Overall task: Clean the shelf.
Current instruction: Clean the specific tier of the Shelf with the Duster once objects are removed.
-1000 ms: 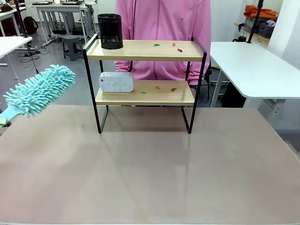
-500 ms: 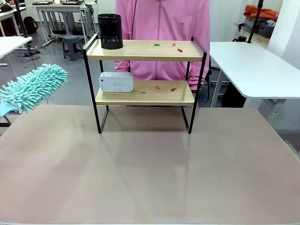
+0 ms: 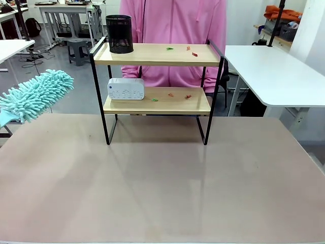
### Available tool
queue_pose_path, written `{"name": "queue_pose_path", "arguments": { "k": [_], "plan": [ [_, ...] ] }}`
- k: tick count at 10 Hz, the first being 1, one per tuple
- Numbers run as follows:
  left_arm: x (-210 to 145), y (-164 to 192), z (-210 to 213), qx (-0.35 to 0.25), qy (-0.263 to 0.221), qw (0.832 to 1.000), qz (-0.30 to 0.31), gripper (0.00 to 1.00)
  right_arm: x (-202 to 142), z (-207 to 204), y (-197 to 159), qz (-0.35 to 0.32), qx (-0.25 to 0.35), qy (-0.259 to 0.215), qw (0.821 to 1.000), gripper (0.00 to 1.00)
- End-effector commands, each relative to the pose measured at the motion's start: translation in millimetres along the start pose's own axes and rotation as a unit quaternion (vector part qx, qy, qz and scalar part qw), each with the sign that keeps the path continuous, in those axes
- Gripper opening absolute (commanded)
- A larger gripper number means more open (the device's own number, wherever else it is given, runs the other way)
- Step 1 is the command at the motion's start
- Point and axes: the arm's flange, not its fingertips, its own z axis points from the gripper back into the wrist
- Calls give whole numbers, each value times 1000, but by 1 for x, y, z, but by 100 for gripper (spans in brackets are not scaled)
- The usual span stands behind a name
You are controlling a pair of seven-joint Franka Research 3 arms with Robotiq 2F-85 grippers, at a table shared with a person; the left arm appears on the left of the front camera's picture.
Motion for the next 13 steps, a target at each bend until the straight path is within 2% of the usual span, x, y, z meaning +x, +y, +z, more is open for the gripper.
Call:
{"name": "queue_pose_path", "arguments": {
  "k": [1, 10, 11, 12, 13],
  "plan": [
    [2, -2, 3, -8, 3, 1000, 2, 0, -2, 0, 0, 13, 1, 0, 1000, 100],
    [2, -2, 3, -8, 3, 1000, 2, 0, -2, 0, 0, 13, 1, 0, 1000, 100],
    [0, 0, 0, 0, 0, 1000, 0, 12, -2, 0, 0, 13, 1, 0, 1000, 100],
    [-1, -13, 3, 1, 24, 999, -32, 12, -2, 0, 0, 13, 1, 0, 1000, 100],
    [-5, -29, 11, -20, 78, 991, -104, 12, -2, 0, 0, 13, 1, 0, 1000, 100]
  ]
}}
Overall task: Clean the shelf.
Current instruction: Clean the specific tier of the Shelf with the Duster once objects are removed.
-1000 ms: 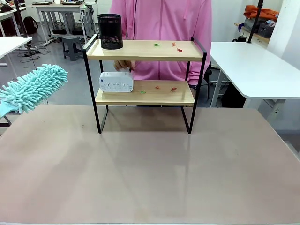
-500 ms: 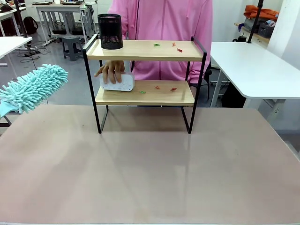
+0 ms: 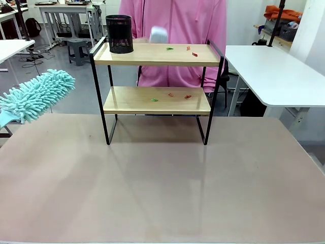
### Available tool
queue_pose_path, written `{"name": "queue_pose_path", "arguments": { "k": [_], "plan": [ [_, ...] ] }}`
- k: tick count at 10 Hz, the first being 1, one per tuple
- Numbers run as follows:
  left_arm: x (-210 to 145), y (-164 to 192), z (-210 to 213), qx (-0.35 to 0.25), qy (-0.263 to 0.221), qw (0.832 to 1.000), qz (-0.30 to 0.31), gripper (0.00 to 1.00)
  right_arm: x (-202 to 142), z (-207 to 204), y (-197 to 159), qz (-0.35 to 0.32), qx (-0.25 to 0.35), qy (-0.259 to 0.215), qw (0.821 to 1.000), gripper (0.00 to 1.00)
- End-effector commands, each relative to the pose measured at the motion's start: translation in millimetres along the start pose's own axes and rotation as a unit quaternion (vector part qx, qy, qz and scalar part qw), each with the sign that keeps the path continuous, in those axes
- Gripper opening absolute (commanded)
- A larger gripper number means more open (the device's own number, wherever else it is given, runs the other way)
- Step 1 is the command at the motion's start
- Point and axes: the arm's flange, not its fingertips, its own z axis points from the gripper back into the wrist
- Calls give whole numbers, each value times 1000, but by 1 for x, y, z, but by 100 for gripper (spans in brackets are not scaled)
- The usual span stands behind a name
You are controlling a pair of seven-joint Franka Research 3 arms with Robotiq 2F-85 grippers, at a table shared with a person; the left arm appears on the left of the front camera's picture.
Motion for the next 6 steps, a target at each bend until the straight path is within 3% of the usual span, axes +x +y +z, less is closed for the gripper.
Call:
{"name": "queue_pose_path", "arguments": {
  "k": [1, 3, 4, 5, 6],
  "plan": [
    [-10, -30, 21, 10, 97, 988, -117, 12, -2, 0, 0, 13, 1, 0, 1000, 100],
    [-33, -56, 37, 48, 179, 962, -202, 12, -2, 0, 0, 13, 1, 0, 1000, 100],
    [-44, -70, 36, 36, 206, 946, -247, 12, -2, 0, 0, 13, 1, 0, 1000, 100],
    [-54, -83, 34, 55, 209, 936, -278, 12, -2, 0, 0, 13, 1, 0, 1000, 100],
    [-62, -98, 29, 30, 221, 918, -327, 12, -2, 0, 0, 13, 1, 0, 1000, 100]
  ]
}}
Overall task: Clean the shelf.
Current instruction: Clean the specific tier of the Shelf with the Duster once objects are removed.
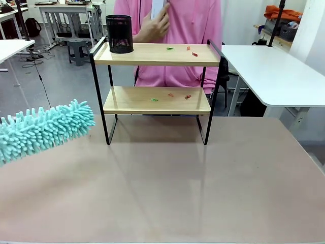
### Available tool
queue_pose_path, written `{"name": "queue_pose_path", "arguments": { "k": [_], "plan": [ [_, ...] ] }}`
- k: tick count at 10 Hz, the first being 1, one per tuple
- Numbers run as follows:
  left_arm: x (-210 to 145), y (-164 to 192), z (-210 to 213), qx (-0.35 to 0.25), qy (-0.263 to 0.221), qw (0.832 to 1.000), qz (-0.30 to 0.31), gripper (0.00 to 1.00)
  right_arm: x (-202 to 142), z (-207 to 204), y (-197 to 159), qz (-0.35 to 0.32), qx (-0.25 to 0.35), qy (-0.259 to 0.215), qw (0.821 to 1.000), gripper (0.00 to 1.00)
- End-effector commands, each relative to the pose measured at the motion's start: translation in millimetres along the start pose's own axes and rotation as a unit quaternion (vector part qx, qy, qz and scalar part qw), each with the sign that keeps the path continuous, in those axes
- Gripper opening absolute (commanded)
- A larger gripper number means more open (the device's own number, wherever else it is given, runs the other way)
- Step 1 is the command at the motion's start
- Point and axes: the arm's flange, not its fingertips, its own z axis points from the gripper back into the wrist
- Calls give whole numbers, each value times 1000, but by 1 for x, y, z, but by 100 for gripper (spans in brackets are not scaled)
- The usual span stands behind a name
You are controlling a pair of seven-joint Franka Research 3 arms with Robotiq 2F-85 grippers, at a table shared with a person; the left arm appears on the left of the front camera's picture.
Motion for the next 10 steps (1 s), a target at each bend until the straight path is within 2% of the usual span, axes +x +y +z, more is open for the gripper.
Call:
{"name": "queue_pose_path", "arguments": {
  "k": [1, 2, 5, 6, 7, 9, 10],
  "plan": [
    [4, -26, -13, -7, -20, 996, -82, 12, -2, 0, 0, 13, 1, 1, 1000, 100],
    [26, -36, -21, -33, -20, 994, -99, 12, -2, 0, 0, 13, 1, 1, 1000, 100],
    [105, -62, -67, -39, 0, 998, -55, 12, -2, 0, 0, 13, 1, 1, 1000, 100],
    [125, -66, -80, -69, -2, 997, -21, 12, -2, 0, 0, 13, 1, 1, 1000, 100],
    [83, -59, -54, -42, 0, 996, -79, 12, -2, 0, 0, 13, 1, 1, 1000, 100],
    [83, -59, -54, -42, 0, 996, -79, 12, -2, 0, 0, 13, 1, 1, 1000, 100],
    [103, -63, -68, -50, 8, 997, -61, 12, -2, 0, 0, 13, 1, 1, 1000, 100]
  ]
}}
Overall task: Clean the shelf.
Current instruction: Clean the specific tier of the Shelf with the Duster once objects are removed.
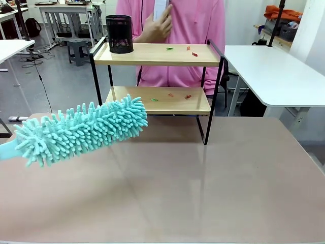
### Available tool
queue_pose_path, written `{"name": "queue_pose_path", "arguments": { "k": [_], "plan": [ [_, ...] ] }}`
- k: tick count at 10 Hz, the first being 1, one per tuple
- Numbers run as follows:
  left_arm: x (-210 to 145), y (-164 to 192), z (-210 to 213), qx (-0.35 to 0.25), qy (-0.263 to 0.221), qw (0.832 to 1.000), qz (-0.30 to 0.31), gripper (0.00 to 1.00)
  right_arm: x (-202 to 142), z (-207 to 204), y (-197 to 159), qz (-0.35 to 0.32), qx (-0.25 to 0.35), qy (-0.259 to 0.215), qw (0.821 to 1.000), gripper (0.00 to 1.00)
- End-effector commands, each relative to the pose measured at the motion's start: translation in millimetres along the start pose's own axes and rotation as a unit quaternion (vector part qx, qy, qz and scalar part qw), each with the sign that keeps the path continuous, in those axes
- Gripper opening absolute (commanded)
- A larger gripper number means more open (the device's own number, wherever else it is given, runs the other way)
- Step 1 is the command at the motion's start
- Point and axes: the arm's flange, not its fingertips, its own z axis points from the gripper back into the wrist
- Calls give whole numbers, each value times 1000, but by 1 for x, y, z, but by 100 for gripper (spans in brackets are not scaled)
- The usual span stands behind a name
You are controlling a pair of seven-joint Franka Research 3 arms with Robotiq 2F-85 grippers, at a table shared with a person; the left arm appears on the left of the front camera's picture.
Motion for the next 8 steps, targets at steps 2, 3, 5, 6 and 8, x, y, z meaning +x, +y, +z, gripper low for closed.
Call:
{"name": "queue_pose_path", "arguments": {
  "k": [2, 3, 5, 6, 8],
  "plan": [
    [37, -6, -34, 17, 8, 997, 75, 12, -1, 0, 0, 13, 1, 1, 1000, 100],
    [60, -7, -47, 33, 14, 995, 98, 12, -1, 0, 0, 13, 1, 1, 1000, 100],
    [95, -12, -62, 80, -3, 989, 125, 12, -1, 0, 0, 13, 1, 1, 1000, 100],
    [108, -13, -66, 122, -26, 980, 154, 12, -1, 0, 0, 13, 1, 1, 1000, 100],
    [129, -8, -78, 183, -51, 962, 196, 12, -1, 0, 0, 13, 1, 1, 1000, 100]
  ]
}}
